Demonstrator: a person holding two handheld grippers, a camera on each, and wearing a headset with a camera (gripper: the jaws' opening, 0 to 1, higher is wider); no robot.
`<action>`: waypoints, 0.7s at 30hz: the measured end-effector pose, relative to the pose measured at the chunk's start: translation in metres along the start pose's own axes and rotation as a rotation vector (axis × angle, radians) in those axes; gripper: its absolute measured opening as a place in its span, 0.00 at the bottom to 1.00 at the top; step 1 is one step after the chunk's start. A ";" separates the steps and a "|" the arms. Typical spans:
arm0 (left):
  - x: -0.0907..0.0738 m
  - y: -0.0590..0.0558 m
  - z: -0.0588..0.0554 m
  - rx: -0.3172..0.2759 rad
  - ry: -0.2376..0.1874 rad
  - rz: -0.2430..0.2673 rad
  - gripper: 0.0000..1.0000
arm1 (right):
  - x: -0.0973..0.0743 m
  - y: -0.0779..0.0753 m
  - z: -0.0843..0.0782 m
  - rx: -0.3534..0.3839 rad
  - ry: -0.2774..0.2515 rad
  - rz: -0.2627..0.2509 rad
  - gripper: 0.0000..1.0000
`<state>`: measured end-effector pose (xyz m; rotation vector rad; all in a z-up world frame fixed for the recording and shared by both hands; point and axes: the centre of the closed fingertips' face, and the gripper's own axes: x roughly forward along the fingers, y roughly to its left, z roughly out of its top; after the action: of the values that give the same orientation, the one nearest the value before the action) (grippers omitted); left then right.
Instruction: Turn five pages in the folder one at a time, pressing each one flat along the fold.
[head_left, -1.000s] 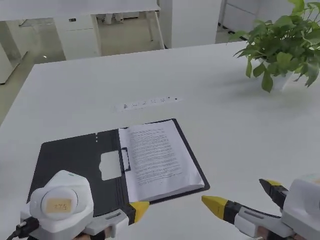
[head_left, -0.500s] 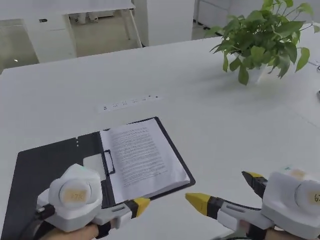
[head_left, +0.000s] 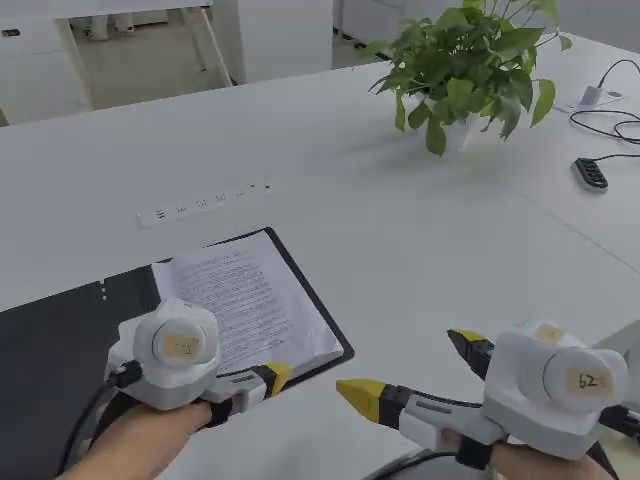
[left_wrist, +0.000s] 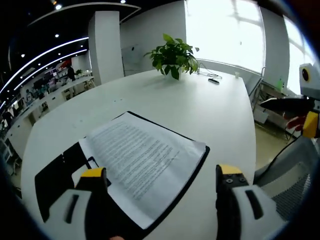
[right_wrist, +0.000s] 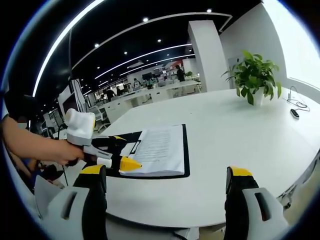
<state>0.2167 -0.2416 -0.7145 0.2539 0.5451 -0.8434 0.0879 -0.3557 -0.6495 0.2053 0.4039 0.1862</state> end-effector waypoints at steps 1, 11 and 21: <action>0.004 -0.001 -0.001 -0.004 0.004 -0.002 0.88 | 0.000 0.000 0.000 0.002 0.000 -0.001 1.00; 0.038 -0.005 -0.007 -0.020 0.015 0.002 0.82 | -0.001 0.000 0.001 0.011 -0.013 -0.015 1.00; 0.065 -0.005 -0.004 -0.079 0.000 0.030 0.78 | 0.001 0.002 -0.002 0.012 -0.005 -0.024 0.99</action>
<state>0.2465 -0.2845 -0.7539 0.1894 0.5719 -0.7914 0.0874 -0.3529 -0.6511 0.2125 0.4024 0.1595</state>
